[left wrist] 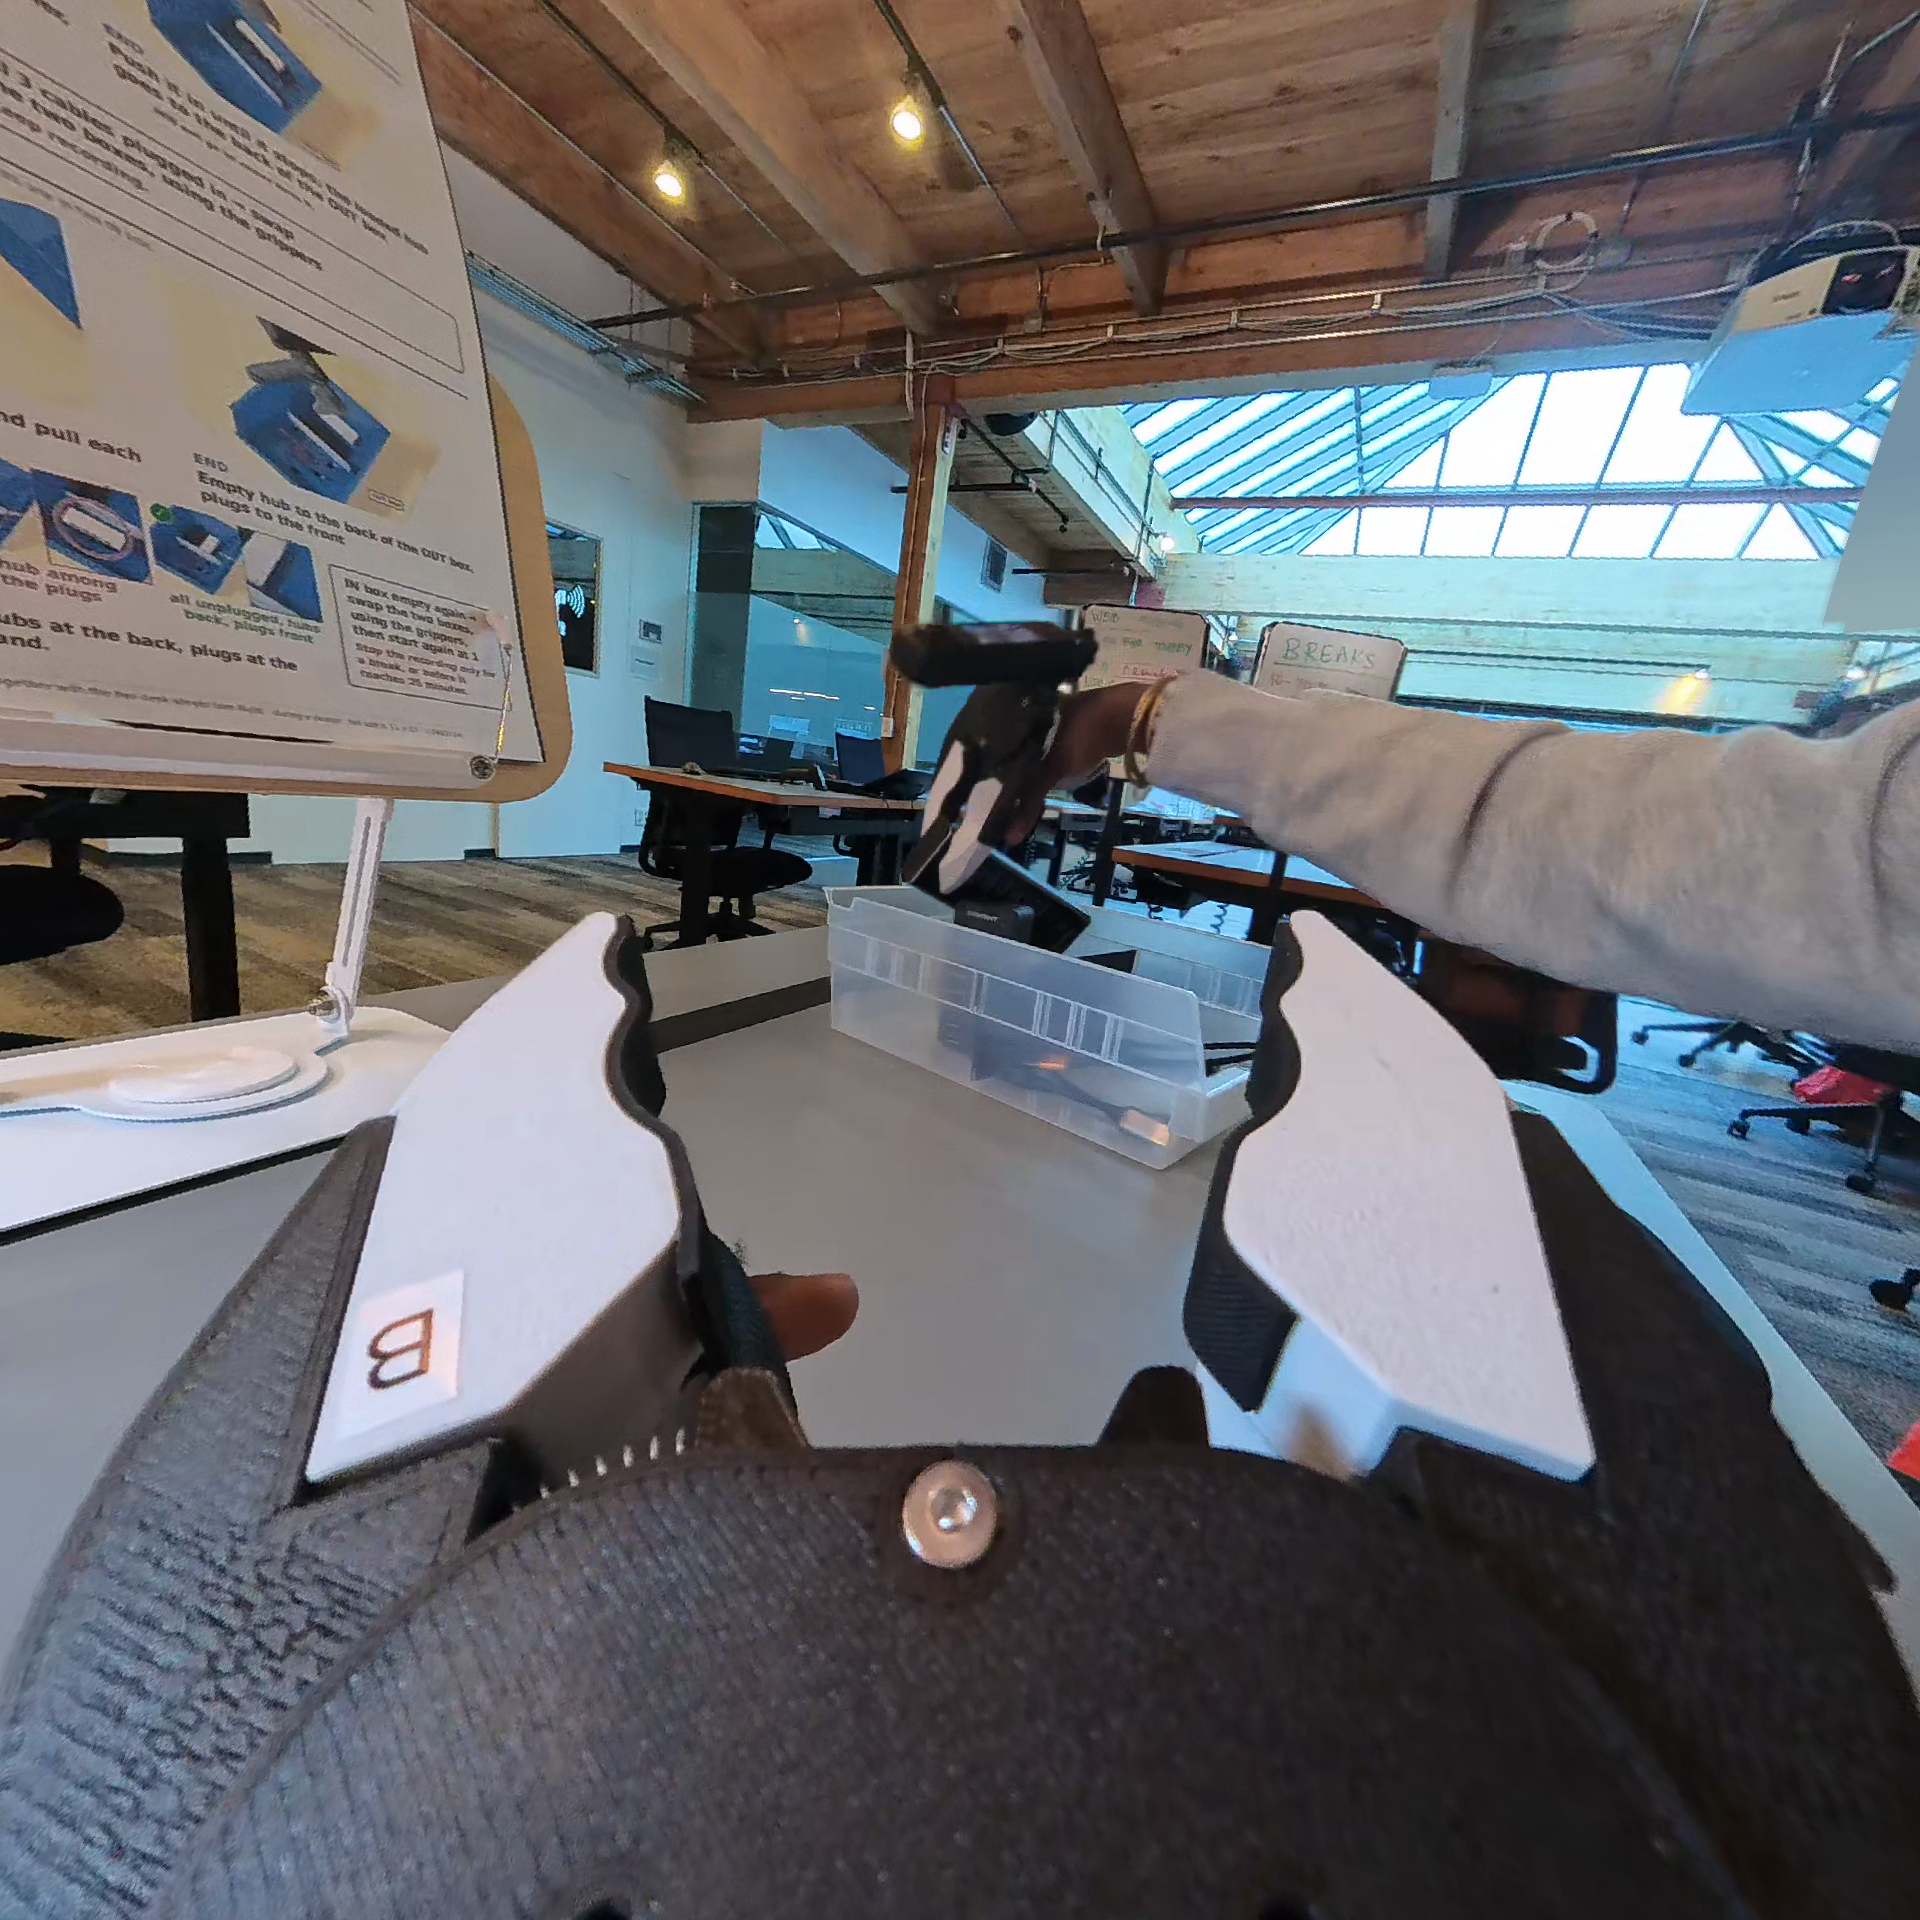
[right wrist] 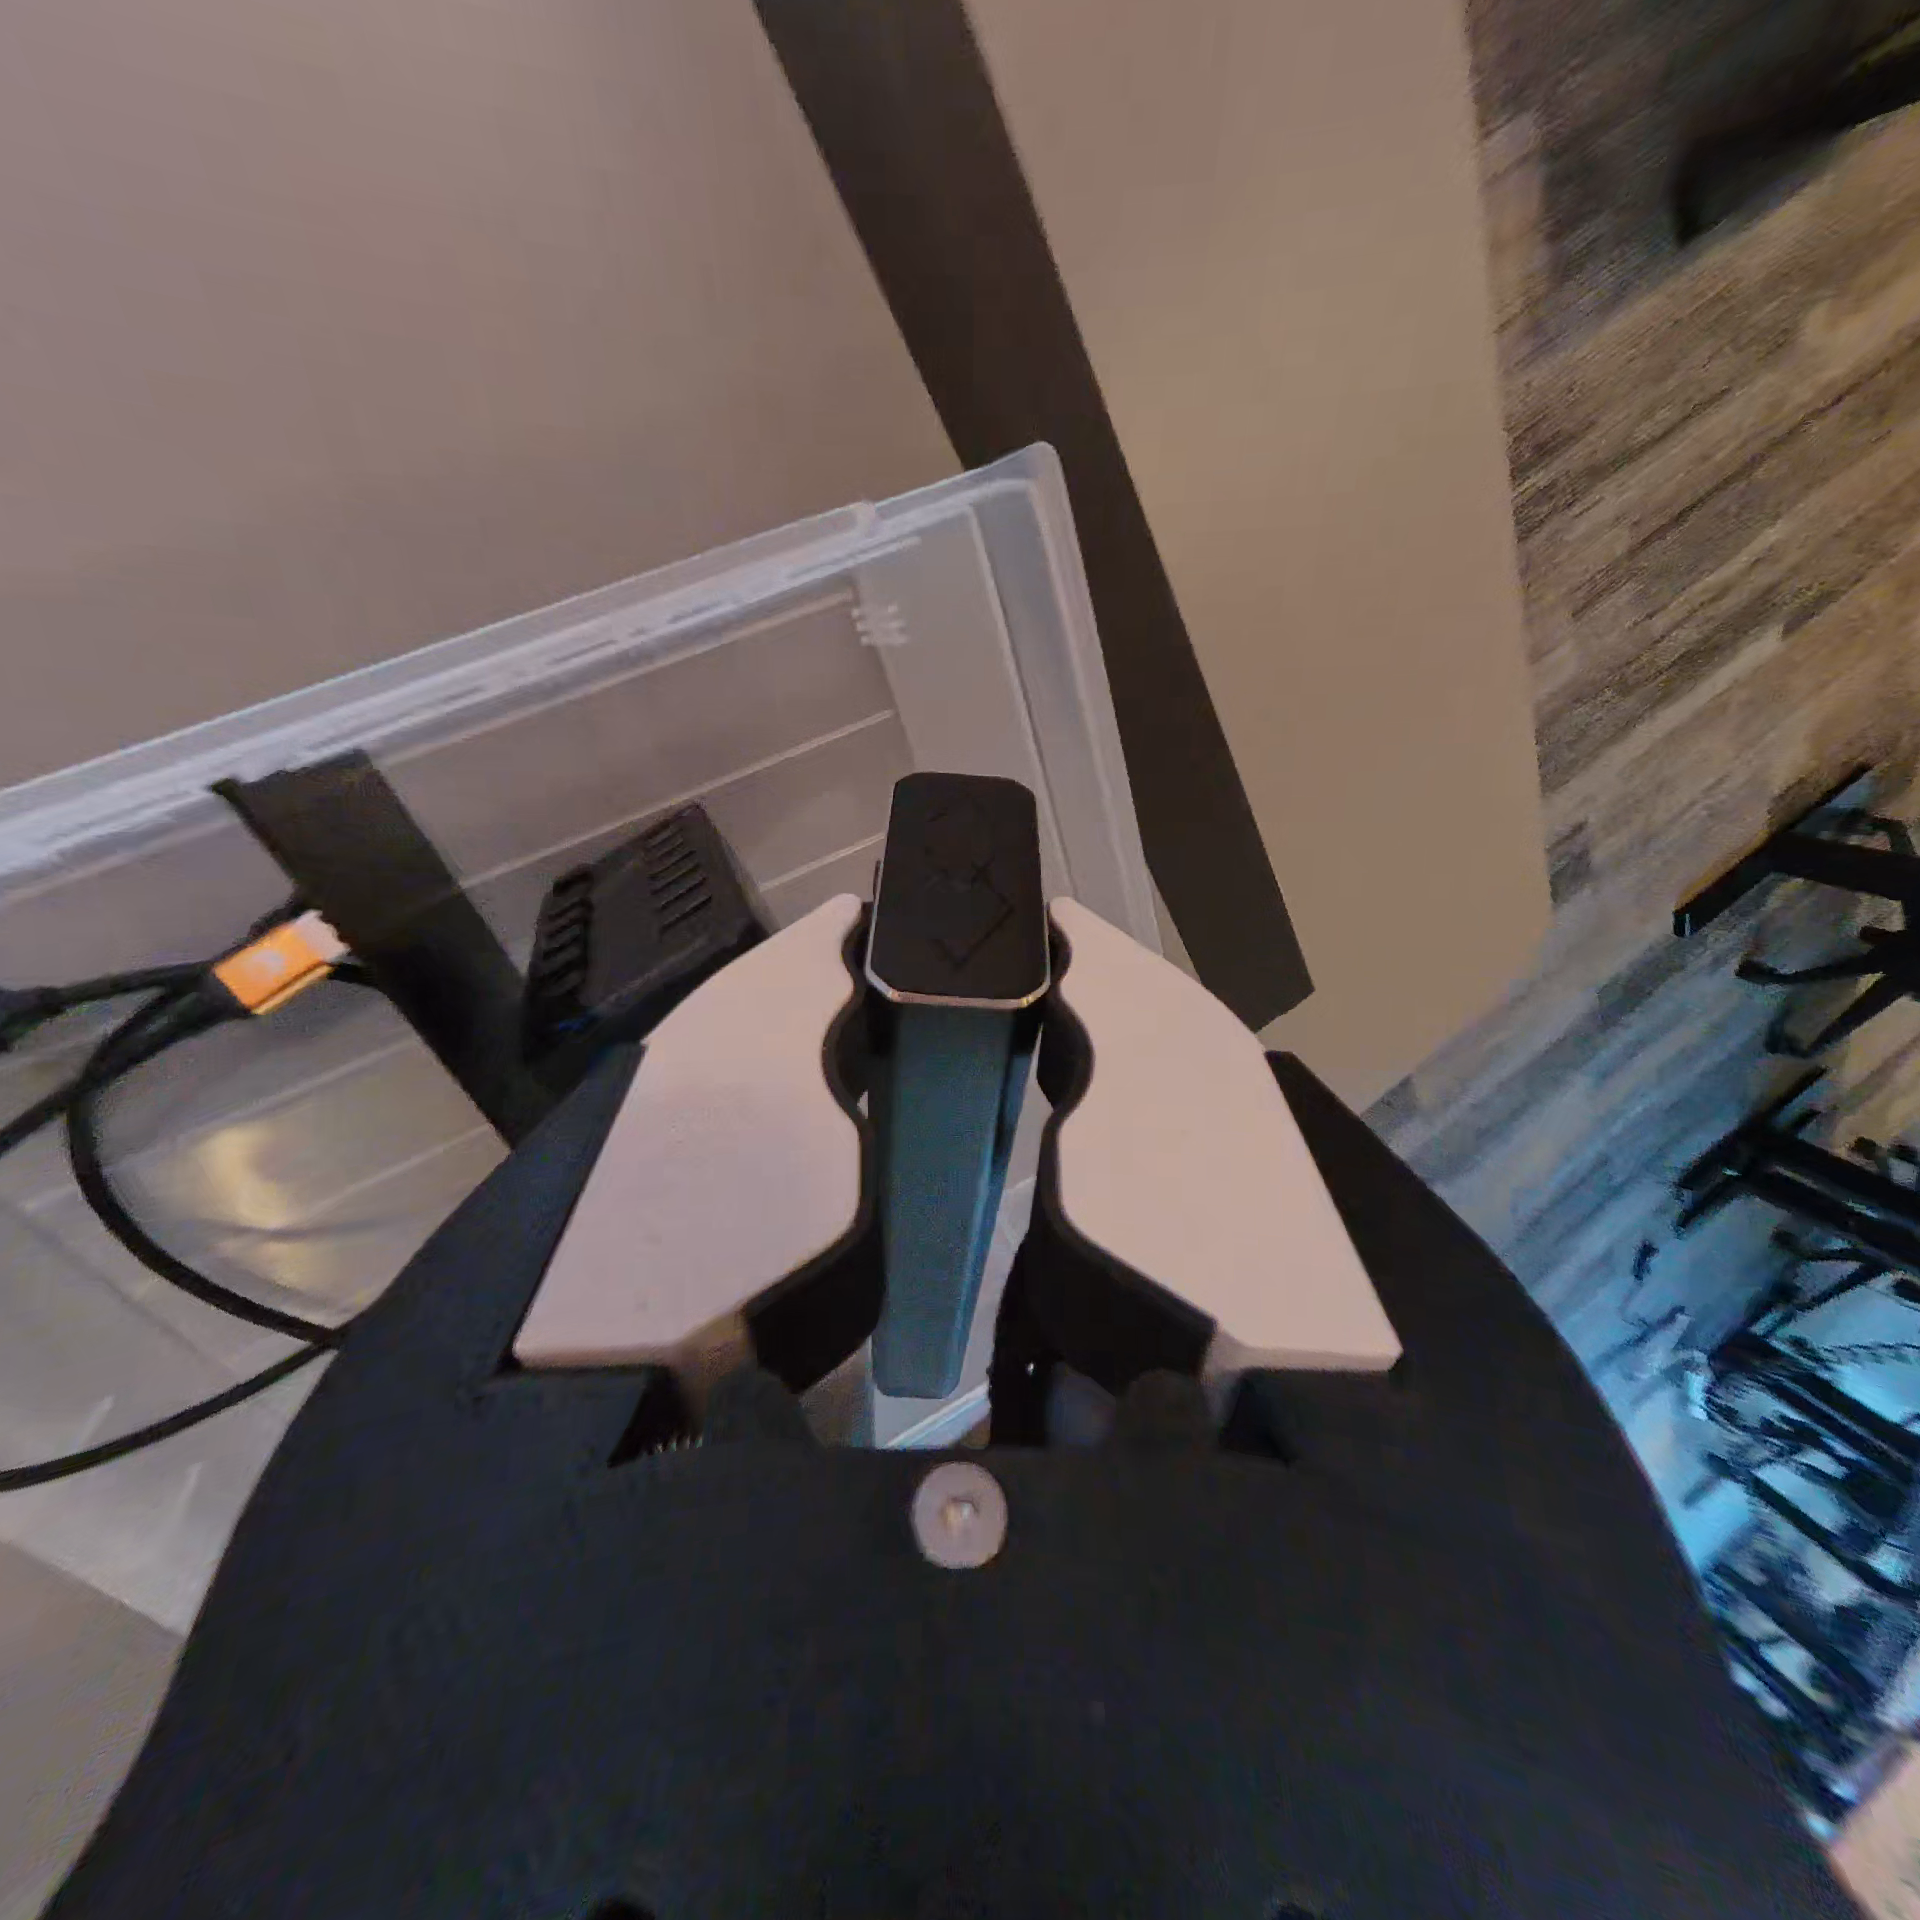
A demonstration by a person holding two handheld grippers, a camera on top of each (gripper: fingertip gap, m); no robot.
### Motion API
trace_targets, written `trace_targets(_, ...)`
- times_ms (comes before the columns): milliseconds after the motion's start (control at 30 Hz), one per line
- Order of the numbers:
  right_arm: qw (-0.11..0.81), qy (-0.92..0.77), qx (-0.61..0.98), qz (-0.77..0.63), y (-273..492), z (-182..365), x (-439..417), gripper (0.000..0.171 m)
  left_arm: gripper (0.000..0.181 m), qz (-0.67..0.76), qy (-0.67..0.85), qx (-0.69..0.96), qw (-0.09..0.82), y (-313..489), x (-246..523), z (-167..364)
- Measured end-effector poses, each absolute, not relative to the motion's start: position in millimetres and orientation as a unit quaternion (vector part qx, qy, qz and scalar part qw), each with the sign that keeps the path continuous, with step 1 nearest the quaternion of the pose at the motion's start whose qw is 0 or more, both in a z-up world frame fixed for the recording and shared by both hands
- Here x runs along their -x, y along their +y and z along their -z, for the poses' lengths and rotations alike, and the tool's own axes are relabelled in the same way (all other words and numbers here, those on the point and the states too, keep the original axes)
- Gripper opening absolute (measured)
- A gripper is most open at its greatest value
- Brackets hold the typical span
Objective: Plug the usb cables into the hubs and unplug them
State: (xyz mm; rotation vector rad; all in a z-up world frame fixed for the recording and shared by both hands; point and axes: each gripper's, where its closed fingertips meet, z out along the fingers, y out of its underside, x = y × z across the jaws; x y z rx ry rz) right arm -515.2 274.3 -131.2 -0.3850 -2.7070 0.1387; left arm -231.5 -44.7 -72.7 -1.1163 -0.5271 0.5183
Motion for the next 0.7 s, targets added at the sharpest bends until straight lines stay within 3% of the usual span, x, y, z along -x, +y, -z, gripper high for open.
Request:
trace_targets(367, 0.102, -0.984, 0.097, 0.111, 275, 188, 526, 0.029, 0.11, -0.24, -0.24, 0.52, 0.784, -45, 230, 71)
trace_targets(700, 0.061, -0.982, 0.119, 0.131, 274, 198, 521, 0.029, 0.109, -0.234, -0.238, 0.528, 0.781, -41, 230, 74)
